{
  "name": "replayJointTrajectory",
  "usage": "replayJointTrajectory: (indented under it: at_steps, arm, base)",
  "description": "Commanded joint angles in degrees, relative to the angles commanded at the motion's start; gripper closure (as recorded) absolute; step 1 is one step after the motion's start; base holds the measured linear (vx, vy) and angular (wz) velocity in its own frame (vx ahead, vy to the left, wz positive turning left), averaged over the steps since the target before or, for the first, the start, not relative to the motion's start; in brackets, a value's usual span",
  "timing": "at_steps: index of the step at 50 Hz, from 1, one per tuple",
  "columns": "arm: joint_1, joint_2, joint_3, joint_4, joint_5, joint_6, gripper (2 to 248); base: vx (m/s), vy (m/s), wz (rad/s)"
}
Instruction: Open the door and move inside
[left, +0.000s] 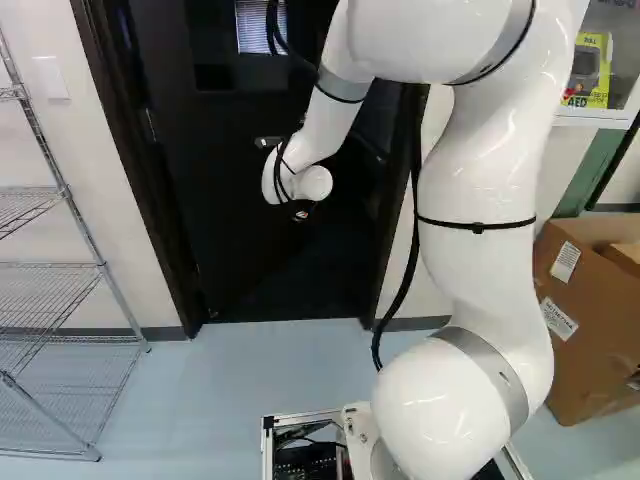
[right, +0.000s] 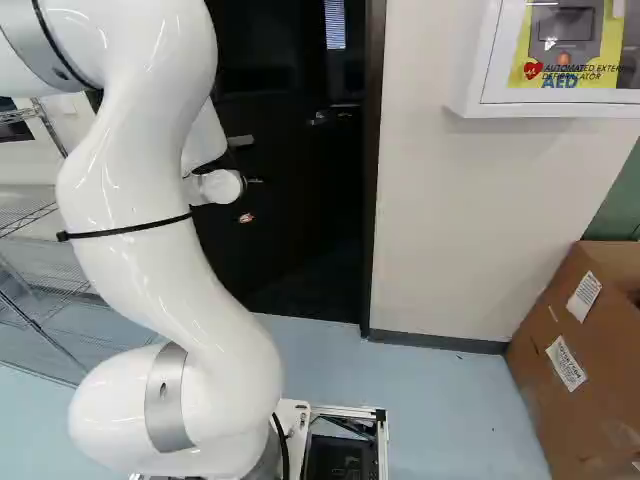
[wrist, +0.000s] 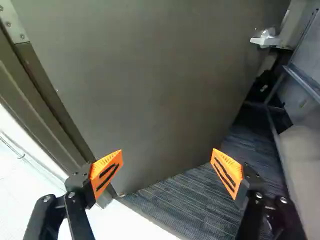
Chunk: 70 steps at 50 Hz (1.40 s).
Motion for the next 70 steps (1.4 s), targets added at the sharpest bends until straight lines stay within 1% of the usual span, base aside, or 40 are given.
replayJointTrajectory:
  at_steps: [36, 55, 70]
  arm:
    - [-2.08, 10.07, 11.61, -0.38, 0.02, 0.00, 3]
    - [-3.51, 15.56, 17.51, -0.38, 1.68, 0.00, 3]
    - [-4.81, 20.07, 22.11, -0.38, 1.91, 0.00, 3]
  base:
    - [0.000, 0.000, 0.000]
    - [0.000, 0.000, 0.000]
    - [0.000, 0.000, 0.000]
